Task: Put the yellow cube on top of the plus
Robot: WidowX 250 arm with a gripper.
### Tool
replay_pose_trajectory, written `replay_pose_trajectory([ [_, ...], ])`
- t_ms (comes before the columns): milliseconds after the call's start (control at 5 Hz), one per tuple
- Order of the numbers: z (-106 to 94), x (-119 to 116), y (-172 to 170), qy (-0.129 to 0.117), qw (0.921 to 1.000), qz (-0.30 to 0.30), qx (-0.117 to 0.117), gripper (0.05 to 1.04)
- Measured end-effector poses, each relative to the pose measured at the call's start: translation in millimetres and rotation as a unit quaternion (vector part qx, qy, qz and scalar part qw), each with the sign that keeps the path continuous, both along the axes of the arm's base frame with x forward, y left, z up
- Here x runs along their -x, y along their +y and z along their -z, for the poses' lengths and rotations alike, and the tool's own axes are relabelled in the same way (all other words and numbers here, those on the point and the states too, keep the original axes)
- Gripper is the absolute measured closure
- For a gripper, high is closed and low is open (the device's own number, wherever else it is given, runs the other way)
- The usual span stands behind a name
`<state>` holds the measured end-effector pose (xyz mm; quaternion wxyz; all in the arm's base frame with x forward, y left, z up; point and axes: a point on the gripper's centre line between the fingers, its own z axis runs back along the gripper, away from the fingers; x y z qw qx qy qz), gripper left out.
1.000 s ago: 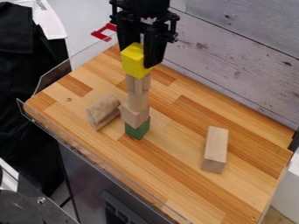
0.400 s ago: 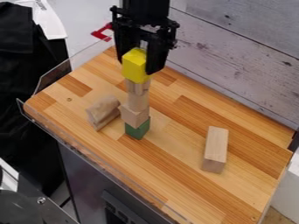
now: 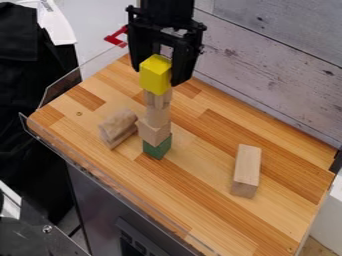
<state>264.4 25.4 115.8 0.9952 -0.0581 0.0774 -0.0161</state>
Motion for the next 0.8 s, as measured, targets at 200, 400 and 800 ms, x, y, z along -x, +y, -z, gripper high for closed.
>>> replay_pose_trajectory([
  [200, -15.6, -1.1, -2.6, -0.018, 0.9998, 0.007, -0.007, 0.085],
  [400, -42.5, 3.8, -7.5, -0.045, 0.9987, 0.015, -0.019, 0.085],
  [800, -68.7, 17.8, -34.1, -0.066, 0.9960, 0.041, -0.045, 0.085],
])
